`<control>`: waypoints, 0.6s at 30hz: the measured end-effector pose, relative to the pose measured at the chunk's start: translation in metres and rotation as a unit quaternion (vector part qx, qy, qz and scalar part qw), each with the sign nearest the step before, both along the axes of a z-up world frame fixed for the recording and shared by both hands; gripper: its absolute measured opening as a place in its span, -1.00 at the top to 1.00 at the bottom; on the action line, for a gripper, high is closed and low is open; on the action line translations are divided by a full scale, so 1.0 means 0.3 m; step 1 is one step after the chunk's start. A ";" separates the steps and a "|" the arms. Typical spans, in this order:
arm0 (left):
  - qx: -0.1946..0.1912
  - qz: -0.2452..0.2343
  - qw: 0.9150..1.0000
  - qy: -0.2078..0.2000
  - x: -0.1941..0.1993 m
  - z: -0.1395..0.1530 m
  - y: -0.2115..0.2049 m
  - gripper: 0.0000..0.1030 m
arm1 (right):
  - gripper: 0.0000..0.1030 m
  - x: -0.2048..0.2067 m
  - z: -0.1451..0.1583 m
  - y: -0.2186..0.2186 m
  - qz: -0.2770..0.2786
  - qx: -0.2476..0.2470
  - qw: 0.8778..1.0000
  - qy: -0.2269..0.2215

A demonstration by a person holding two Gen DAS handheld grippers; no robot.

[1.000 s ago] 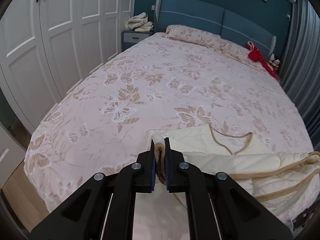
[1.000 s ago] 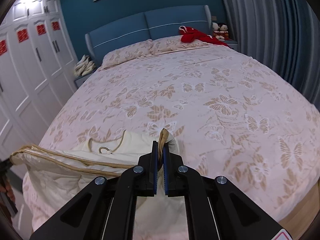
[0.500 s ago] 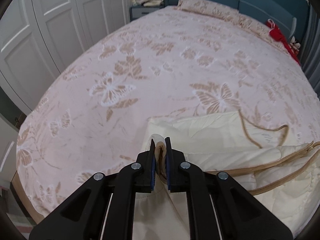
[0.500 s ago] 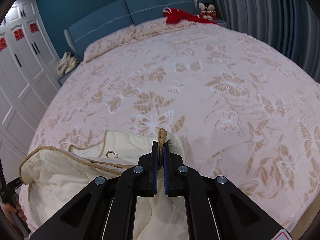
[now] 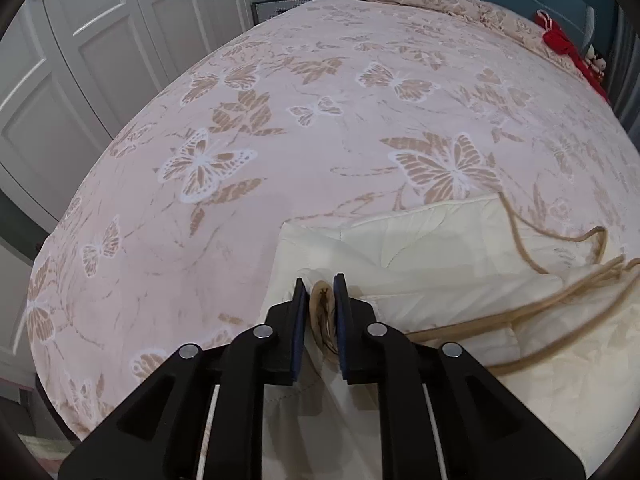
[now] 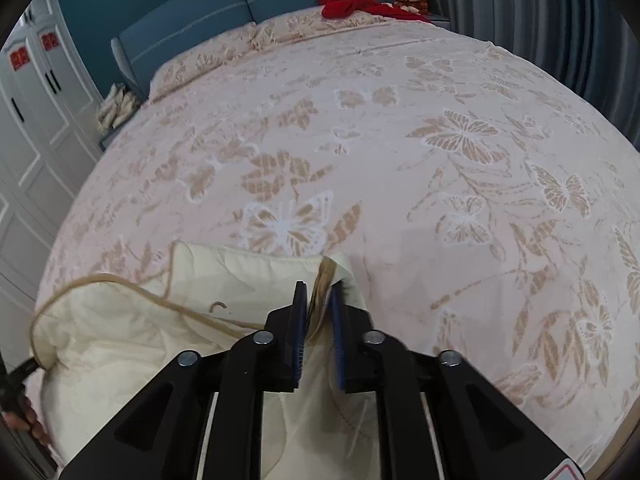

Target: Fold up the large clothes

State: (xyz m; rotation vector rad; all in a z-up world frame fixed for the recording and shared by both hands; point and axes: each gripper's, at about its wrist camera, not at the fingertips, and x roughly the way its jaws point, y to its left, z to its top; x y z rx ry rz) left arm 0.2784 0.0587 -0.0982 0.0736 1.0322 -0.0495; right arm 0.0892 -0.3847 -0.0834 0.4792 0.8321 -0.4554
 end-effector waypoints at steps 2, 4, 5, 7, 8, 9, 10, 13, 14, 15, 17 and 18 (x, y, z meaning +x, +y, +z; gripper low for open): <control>-0.012 0.009 1.000 -0.009 -0.016 0.049 0.023 0.35 | 0.11 -0.033 0.058 -0.007 -0.021 -0.024 0.999 -0.013; -0.025 0.029 0.997 -0.067 -0.066 0.148 0.073 -0.72 | 0.04 -0.101 0.147 -0.016 -0.037 -0.048 0.997 -0.044; -0.039 0.027 0.995 -0.091 -0.088 0.186 0.093 -0.69 | 0.04 -0.131 0.182 -0.013 -0.036 -0.052 0.997 -0.052; -0.035 0.019 0.994 -0.100 -0.102 0.235 0.113 -0.69 | -0.02 -0.159 0.211 0.004 -0.016 -0.048 0.997 -0.052; -0.033 0.009 0.995 -0.092 -0.093 0.235 0.110 -0.69 | -0.02 -0.158 0.211 0.012 -0.004 -0.044 0.998 -0.048; -0.034 0.001 0.996 -0.083 -0.081 0.225 0.107 -0.69 | -0.02 -0.149 0.195 0.033 0.018 -0.040 0.998 -0.032; -0.031 -0.005 0.997 -0.069 -0.063 0.201 0.100 -0.65 | -0.02 -0.135 0.176 0.050 0.033 -0.043 0.998 -0.019; -0.047 -0.025 0.998 -0.019 -0.016 0.114 0.072 -0.47 | -0.02 -0.089 0.106 0.078 0.051 -0.049 0.997 0.015; -0.054 -0.030 0.998 -0.008 -0.010 0.091 0.064 -0.43 | -0.02 -0.078 0.081 0.074 0.051 -0.038 0.998 0.020; -0.063 -0.036 0.997 0.005 -0.002 0.066 0.053 -0.32 | -0.02 -0.063 0.051 0.058 0.046 -0.018 0.998 0.024; -0.071 -0.045 0.996 0.025 0.015 0.025 0.033 -0.14 | -0.02 -0.042 0.011 0.040 0.038 0.005 0.999 0.028; -0.072 -0.046 0.996 0.028 0.016 0.010 0.023 -0.11 | 0.04 -0.026 -0.011 0.026 0.035 0.019 0.999 0.031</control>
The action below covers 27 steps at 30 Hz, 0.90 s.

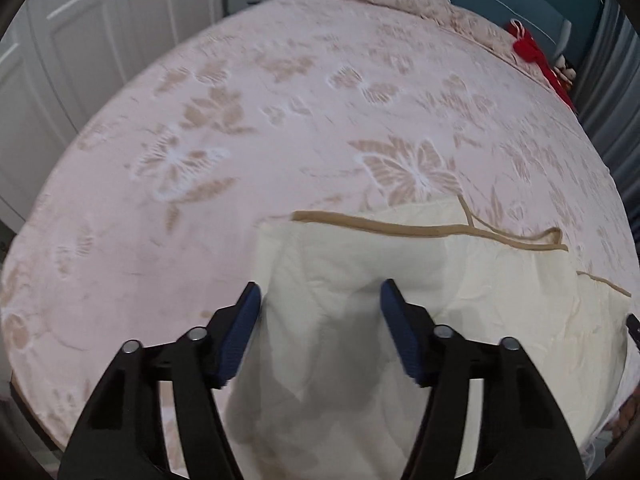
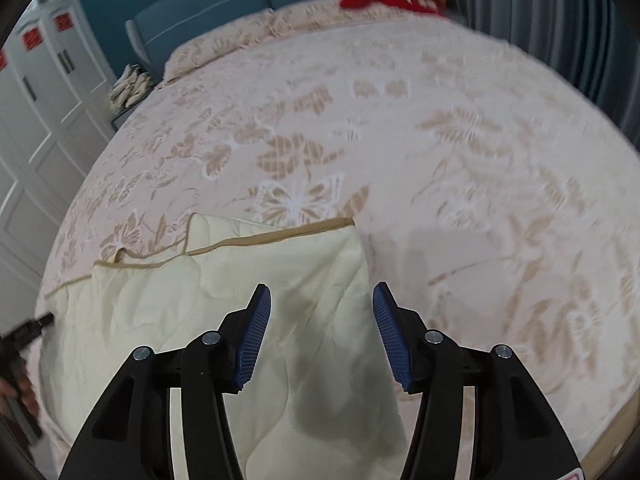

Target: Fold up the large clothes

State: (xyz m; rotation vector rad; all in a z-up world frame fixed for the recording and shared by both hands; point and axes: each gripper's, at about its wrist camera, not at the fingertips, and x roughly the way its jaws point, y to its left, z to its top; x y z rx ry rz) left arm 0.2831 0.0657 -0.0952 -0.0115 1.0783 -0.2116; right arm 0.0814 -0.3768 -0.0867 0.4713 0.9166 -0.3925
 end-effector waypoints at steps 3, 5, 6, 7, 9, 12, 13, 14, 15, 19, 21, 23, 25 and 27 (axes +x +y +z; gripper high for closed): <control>-0.006 0.010 1.000 0.012 0.038 -0.023 -0.004 0.60 | 0.79 0.041 -0.033 -0.015 -0.002 0.015 1.000 0.009; -0.019 0.016 1.000 0.006 0.051 -0.001 0.004 0.79 | 0.81 0.050 -0.012 -0.014 -0.005 0.015 1.000 -0.005; -0.014 0.016 1.000 -0.006 0.054 0.016 0.002 0.83 | 0.82 0.052 0.021 -0.006 -0.007 -0.002 1.000 -0.020; -0.005 0.015 1.000 -0.017 0.059 0.030 -0.004 0.84 | 0.83 0.054 0.044 -0.001 -0.007 -0.014 0.999 -0.028; 0.008 0.016 1.000 -0.026 0.073 0.033 -0.017 0.85 | 0.83 0.074 0.060 0.007 -0.006 -0.035 0.999 -0.032; 0.029 0.022 0.999 -0.018 0.111 -0.015 -0.032 0.84 | 0.84 0.116 0.009 -0.004 -0.006 -0.047 0.999 -0.008; 0.035 0.024 0.999 -0.013 0.124 -0.040 -0.036 0.84 | 0.84 0.126 -0.023 -0.011 -0.009 -0.043 0.999 0.002; 0.039 0.025 0.999 -0.010 0.130 -0.057 -0.039 0.84 | 0.84 0.131 -0.046 -0.016 -0.010 -0.042 0.999 0.010; 0.047 0.025 0.999 -0.009 0.135 -0.081 -0.044 0.84 | 0.84 0.138 -0.081 -0.023 -0.013 -0.039 0.999 0.021; 0.060 0.023 0.998 -0.010 0.139 -0.137 -0.052 0.82 | 0.84 0.138 -0.178 -0.043 -0.020 -0.032 0.998 0.040; 0.065 0.022 0.998 -0.013 0.136 -0.155 -0.056 0.81 | 0.84 0.141 -0.201 -0.044 -0.018 -0.037 0.998 0.043; 0.078 0.019 0.997 -0.021 0.133 -0.167 -0.069 0.80 | 0.84 0.146 -0.211 -0.034 -0.015 -0.048 0.998 0.046; 0.094 0.016 0.995 -0.032 0.125 -0.176 -0.085 0.80 | 0.84 0.151 -0.221 -0.023 -0.012 -0.061 0.997 0.048; 0.107 0.015 0.993 -0.044 0.118 -0.185 -0.100 0.79 | 0.83 0.154 -0.230 -0.013 -0.011 -0.071 0.996 0.048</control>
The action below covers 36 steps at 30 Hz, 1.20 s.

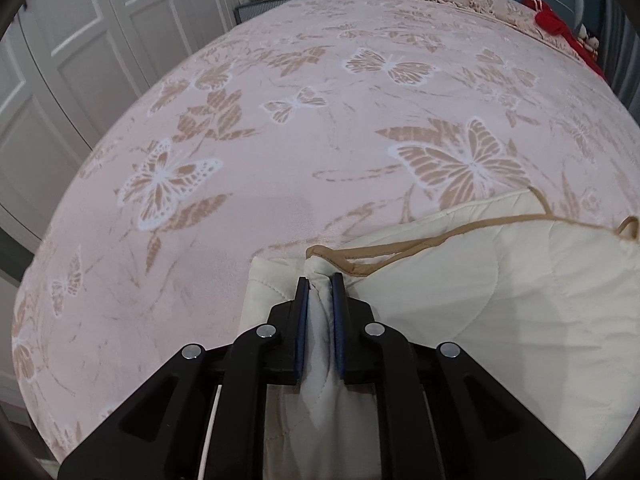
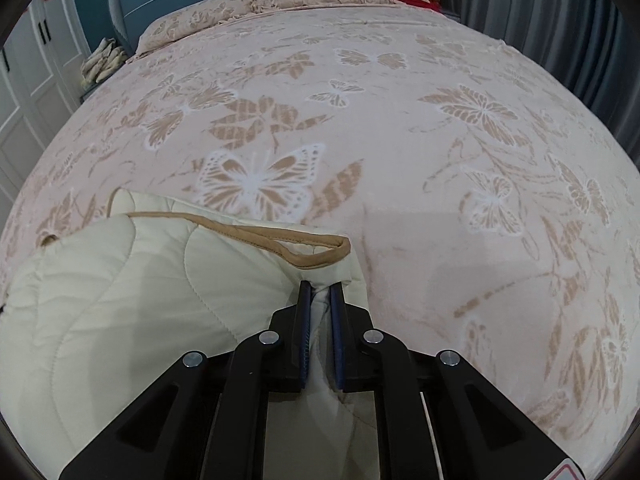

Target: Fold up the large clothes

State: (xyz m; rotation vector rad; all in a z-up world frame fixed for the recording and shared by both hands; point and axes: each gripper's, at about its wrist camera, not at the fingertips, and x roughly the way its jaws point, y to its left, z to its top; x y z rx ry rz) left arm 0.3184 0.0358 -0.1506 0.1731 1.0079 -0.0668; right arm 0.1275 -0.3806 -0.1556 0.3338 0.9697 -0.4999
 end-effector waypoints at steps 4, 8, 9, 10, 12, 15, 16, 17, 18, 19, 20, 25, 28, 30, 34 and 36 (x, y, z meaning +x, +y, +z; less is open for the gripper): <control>0.012 0.001 1.000 -0.015 -0.012 -0.010 -0.011 0.78 | 0.79 0.003 -0.011 0.015 0.004 -0.018 1.000 -0.001; 0.014 0.001 1.000 -0.021 -0.014 -0.019 -0.016 0.78 | 0.78 -0.001 -0.019 0.016 0.003 -0.019 1.000 -0.008; 0.016 0.001 1.000 -0.023 -0.014 -0.021 -0.019 0.77 | 0.78 -0.003 -0.021 0.015 0.002 -0.019 1.000 -0.012; 0.019 0.001 0.999 -0.026 -0.015 -0.024 -0.023 0.77 | 0.77 -0.005 -0.022 0.015 0.001 -0.019 1.000 -0.014; 0.026 0.000 0.999 -0.031 -0.019 -0.030 -0.031 0.78 | 0.76 -0.008 -0.025 0.016 0.001 -0.018 1.000 -0.019; 0.027 0.000 0.999 -0.034 -0.018 -0.036 -0.035 0.78 | 0.74 -0.013 -0.030 0.008 0.000 -0.011 1.000 -0.028; 0.026 0.000 0.999 -0.035 -0.017 -0.038 -0.034 0.78 | 0.72 -0.014 -0.031 0.006 0.000 -0.009 0.999 -0.032; 0.026 0.001 0.999 -0.035 -0.017 -0.040 -0.034 0.78 | 0.72 -0.017 -0.033 0.004 -0.001 -0.006 0.999 -0.035; 0.027 0.001 0.999 -0.036 -0.017 -0.042 -0.035 0.78 | 0.72 -0.017 -0.034 0.004 -0.001 -0.005 0.999 -0.037; 0.028 0.001 0.999 -0.038 -0.017 -0.044 -0.037 0.78 | 0.71 -0.017 -0.034 0.004 -0.002 -0.005 0.999 -0.038; 0.030 0.001 0.999 -0.038 -0.017 -0.043 -0.037 0.78 | 0.71 -0.017 -0.035 0.003 -0.002 -0.004 0.999 -0.040; 0.032 0.003 0.999 -0.042 -0.021 -0.043 -0.042 0.75 | 0.65 -0.024 -0.033 0.002 -0.009 -0.001 0.999 -0.045; 0.017 0.009 0.999 -0.041 -0.021 -0.027 -0.024 0.63 | 0.17 -0.046 -0.022 -0.047 -0.027 0.041 0.997 -0.056; -0.010 0.028 0.999 -0.029 -0.017 0.012 0.029 0.21 | -0.02 -0.100 0.013 -0.121 -0.085 0.084 0.991 -0.066; -0.124 0.080 0.989 -0.027 -0.081 0.160 0.237 -0.27 | 0.15 -0.259 0.243 -0.116 -0.122 0.029 0.986 -0.108; -0.136 0.096 0.986 -0.018 -0.125 0.201 0.296 -0.27 | 0.22 -0.291 0.331 -0.031 -0.077 0.012 0.991 -0.111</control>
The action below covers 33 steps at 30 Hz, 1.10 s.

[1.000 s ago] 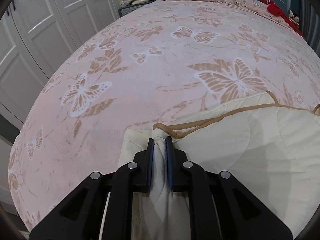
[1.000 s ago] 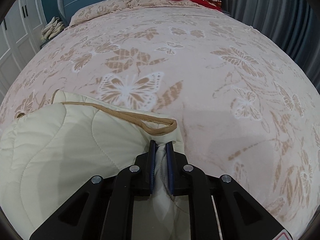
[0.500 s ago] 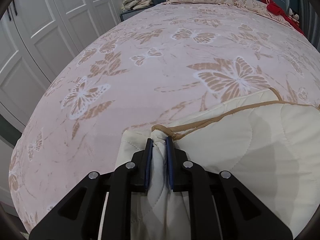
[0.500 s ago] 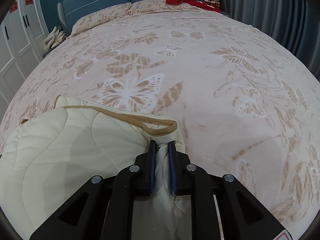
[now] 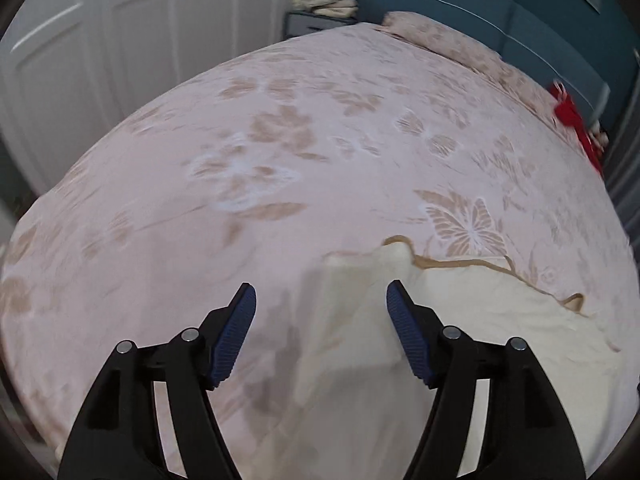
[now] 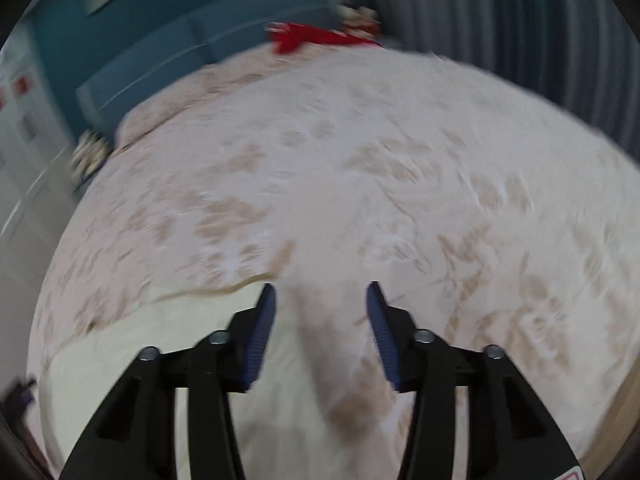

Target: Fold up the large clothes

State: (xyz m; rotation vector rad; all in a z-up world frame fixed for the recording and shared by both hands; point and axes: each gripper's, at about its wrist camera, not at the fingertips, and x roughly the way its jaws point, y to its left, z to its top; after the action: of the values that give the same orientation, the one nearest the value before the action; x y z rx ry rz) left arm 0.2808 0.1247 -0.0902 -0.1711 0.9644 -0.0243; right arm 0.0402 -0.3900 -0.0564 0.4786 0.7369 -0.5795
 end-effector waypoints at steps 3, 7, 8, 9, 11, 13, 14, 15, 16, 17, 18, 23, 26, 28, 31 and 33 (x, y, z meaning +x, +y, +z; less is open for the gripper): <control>-0.029 0.015 0.999 0.030 -0.093 0.026 0.055 -0.27 | 0.46 -0.013 0.055 0.230 0.093 0.008 0.996 0.009; -0.021 -0.006 0.998 0.061 -0.240 0.017 0.010 -0.29 | 0.65 0.007 0.036 0.563 0.197 -0.006 0.979 0.048; -0.014 -0.014 0.998 0.065 -0.269 0.013 -0.008 -0.31 | 0.66 0.014 0.025 0.640 0.219 -0.004 0.974 0.052; -0.010 -0.023 0.997 0.070 -0.301 0.006 -0.025 -0.35 | 0.69 0.018 0.017 0.686 0.232 -0.002 0.971 0.055; -0.006 -0.035 0.996 0.077 -0.351 -0.014 -0.048 -0.38 | 0.70 0.028 -0.007 0.769 0.250 0.002 0.966 0.065; 0.015 -0.035 0.997 0.071 -0.387 -0.022 -0.056 -0.43 | 0.71 0.042 -0.023 0.827 0.258 0.008 0.964 0.071; 0.020 -0.035 0.997 0.072 -0.402 -0.029 -0.056 -0.43 | 0.71 0.050 -0.029 0.847 0.259 0.007 0.963 0.075; 0.018 -0.032 0.997 0.075 -0.413 -0.037 -0.051 -0.43 | 0.72 0.054 -0.040 0.868 0.260 0.005 0.962 0.079; 0.014 -0.030 0.996 0.080 -0.421 -0.048 -0.043 -0.43 | 0.72 0.061 -0.046 0.875 0.259 0.005 0.962 0.082; 0.013 -0.029 0.996 0.083 -0.425 -0.056 -0.037 -0.43 | 0.73 0.070 -0.057 0.885 0.258 0.006 0.962 0.086; 0.013 -0.028 0.996 0.088 -0.429 -0.065 -0.031 -0.43 | 0.73 0.076 -0.071 0.886 0.258 0.006 0.962 0.089; -0.001 -0.026 0.995 0.097 -0.435 -0.095 -0.005 -0.46 | 0.76 0.091 -0.147 0.914 0.253 0.008 0.960 0.118; -0.008 -0.023 0.995 0.099 -0.433 -0.111 0.002 -0.54 | 0.76 0.097 -0.179 0.917 0.256 0.004 0.958 0.130; -0.012 -0.022 0.995 0.100 -0.429 -0.124 0.002 -0.57 | 0.76 0.102 -0.197 0.916 0.258 0.005 0.957 0.134; -0.026 -0.019 0.994 0.102 -0.418 -0.146 0.004 -0.67 | 0.76 0.109 -0.221 0.907 0.257 0.016 0.957 0.137; -0.038 -0.015 0.994 0.104 -0.408 -0.157 0.008 -0.72 | 0.76 0.115 -0.240 0.899 0.256 0.023 0.956 0.138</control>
State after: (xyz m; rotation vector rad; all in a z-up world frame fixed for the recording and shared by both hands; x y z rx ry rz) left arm 0.1583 0.1271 -0.1374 -0.2323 1.1747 -0.0714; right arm 0.0747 -0.1202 -0.1283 0.2320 1.0992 -0.1405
